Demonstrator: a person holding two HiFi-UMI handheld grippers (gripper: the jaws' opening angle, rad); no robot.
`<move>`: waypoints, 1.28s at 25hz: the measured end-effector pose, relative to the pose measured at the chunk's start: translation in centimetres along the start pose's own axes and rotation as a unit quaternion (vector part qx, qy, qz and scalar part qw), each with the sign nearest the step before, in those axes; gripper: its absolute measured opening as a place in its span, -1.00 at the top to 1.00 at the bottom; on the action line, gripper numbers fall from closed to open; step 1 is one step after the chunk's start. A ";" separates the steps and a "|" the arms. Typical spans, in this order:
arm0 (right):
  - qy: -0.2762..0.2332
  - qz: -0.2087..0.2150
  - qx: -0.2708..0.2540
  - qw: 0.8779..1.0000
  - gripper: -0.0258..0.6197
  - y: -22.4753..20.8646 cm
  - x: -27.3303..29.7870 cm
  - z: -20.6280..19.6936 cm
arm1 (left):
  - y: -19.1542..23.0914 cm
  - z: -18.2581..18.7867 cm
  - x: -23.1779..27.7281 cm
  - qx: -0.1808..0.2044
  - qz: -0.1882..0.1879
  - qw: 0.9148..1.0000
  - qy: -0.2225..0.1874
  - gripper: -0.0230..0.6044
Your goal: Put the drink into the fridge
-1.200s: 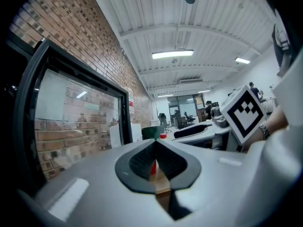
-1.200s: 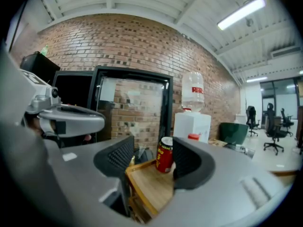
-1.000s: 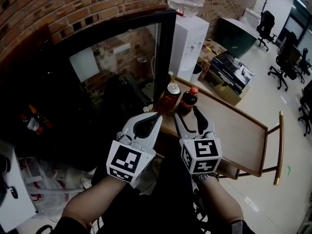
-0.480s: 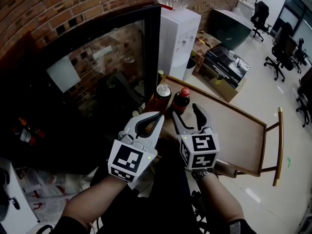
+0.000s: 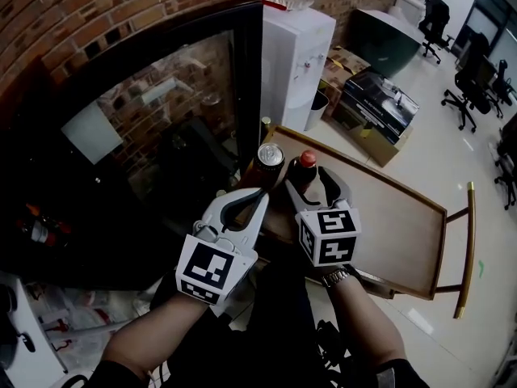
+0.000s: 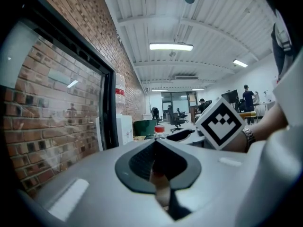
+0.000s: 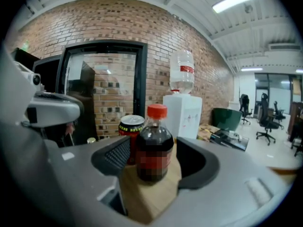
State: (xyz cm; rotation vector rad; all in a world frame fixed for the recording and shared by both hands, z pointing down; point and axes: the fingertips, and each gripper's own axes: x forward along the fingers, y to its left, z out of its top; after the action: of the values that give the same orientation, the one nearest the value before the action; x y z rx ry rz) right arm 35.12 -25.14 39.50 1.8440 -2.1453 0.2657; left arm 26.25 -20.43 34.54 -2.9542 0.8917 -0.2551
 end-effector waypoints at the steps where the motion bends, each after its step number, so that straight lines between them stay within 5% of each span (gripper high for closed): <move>1: 0.002 0.002 0.000 1.000 0.00 0.0 0.3 -0.2 | 0.1 -0.1 0.1 -0.002 0.001 1.000 0.001 0.92; 18: 0.006 0.009 -0.002 1.000 0.00 -0.2 1.9 -0.8 | 1.0 -1.6 0.2 -0.002 0.009 1.000 0.018 0.92; 32: -0.044 0.027 -0.002 0.999 0.01 2.8 -2.2 2.5 | 1.3 -0.1 -3.1 0.011 0.037 0.999 0.007 0.92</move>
State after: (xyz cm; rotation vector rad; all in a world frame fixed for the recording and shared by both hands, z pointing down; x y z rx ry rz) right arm 32.40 -23.51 36.52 1.8286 -2.2552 0.1968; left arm 22.95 -19.83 34.12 -2.8950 0.9919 -0.2810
